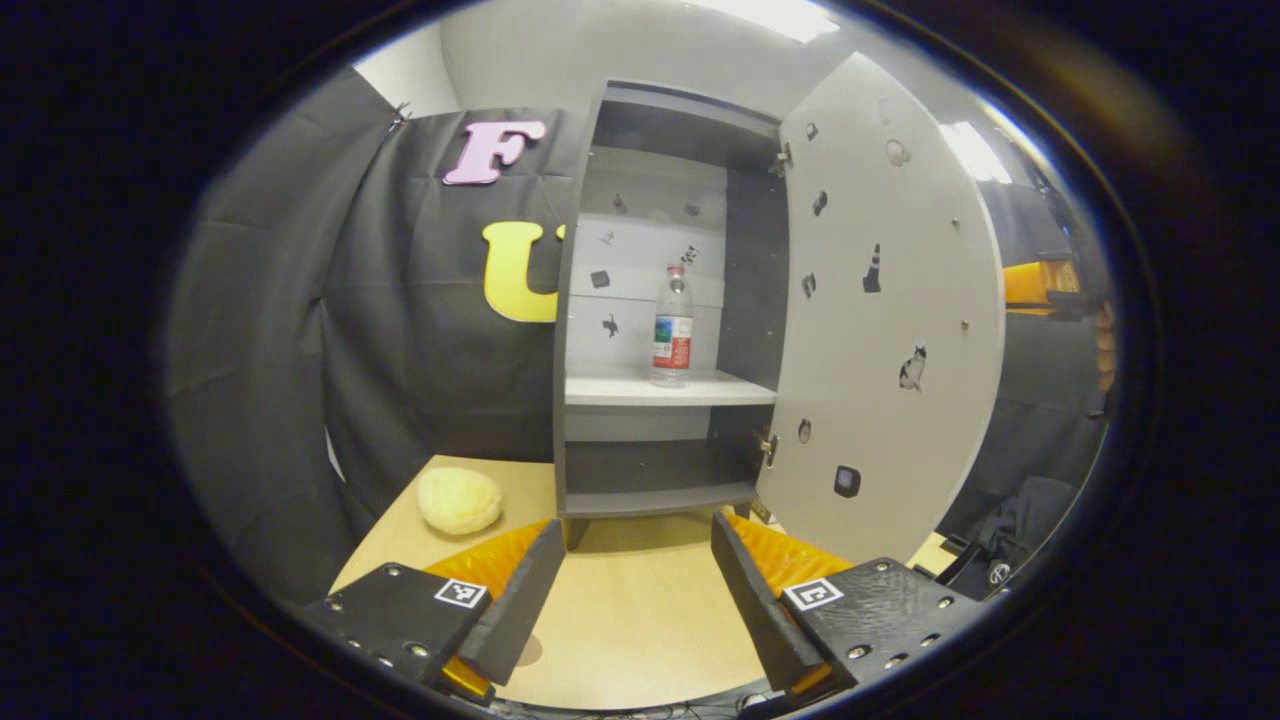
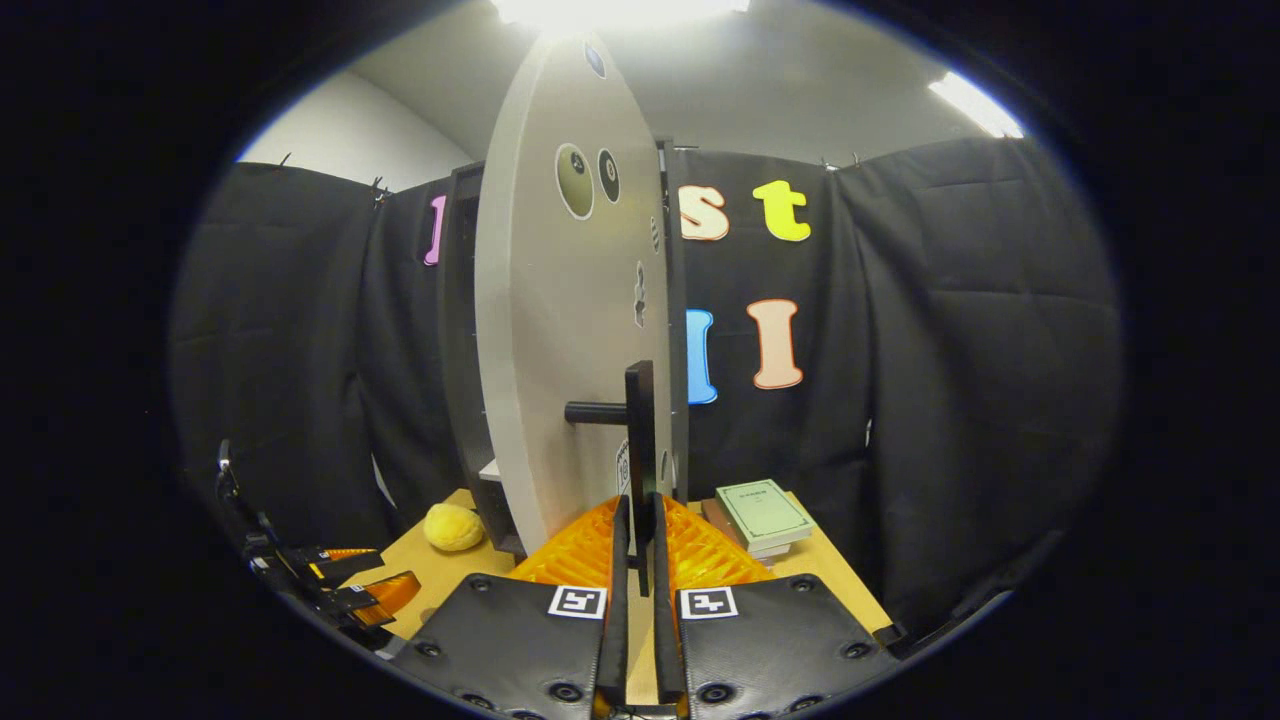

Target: Open the cabinet door with the right hand, grasp the bottle in the cabinet with the left hand and place it on the coaster, then close the cabinet door with the right hand.

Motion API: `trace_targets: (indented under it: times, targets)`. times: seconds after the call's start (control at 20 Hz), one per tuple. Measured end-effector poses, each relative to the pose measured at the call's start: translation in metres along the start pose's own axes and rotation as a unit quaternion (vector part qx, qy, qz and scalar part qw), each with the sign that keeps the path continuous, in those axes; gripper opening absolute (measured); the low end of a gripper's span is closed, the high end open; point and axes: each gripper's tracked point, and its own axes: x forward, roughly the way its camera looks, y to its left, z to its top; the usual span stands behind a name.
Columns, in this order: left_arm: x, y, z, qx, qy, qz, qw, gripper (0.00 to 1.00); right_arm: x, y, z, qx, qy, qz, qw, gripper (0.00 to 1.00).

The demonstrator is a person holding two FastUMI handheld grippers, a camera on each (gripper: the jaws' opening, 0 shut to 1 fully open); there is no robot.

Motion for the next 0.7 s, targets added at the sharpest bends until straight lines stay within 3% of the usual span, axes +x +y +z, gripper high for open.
trace_targets:
  times: [0.25,0.35,0.4,0.45,0.5,0.7]
  targets:
    - [0.009,-0.009,-0.004,0.003,0.009,-0.015,1.000,0.92,-0.007,-0.038,0.000,0.007,-0.006,-0.046,0.999,0.13]
    - [0.011,-0.010,-0.005,0.005,0.014,-0.020,1.000,0.92,-0.005,-0.055,0.002,0.010,-0.008,-0.068,0.998,0.09]
    - [0.012,-0.011,-0.004,0.006,0.015,-0.021,1.000,0.89,-0.005,-0.062,0.002,0.011,-0.010,-0.073,0.997,0.00]
    - [0.014,-0.011,-0.004,0.006,0.015,-0.023,1.000,0.89,-0.006,-0.065,0.000,0.018,-0.009,-0.070,0.997,0.00]
    - [0.016,-0.012,-0.003,0.006,0.015,-0.024,1.000,0.92,-0.007,-0.063,0.001,0.030,-0.011,-0.061,0.998,0.06]
    - [0.023,-0.015,0.006,0.011,0.012,-0.030,0.999,0.92,-0.020,-0.065,0.005,0.026,-0.014,-0.046,0.998,0.08]
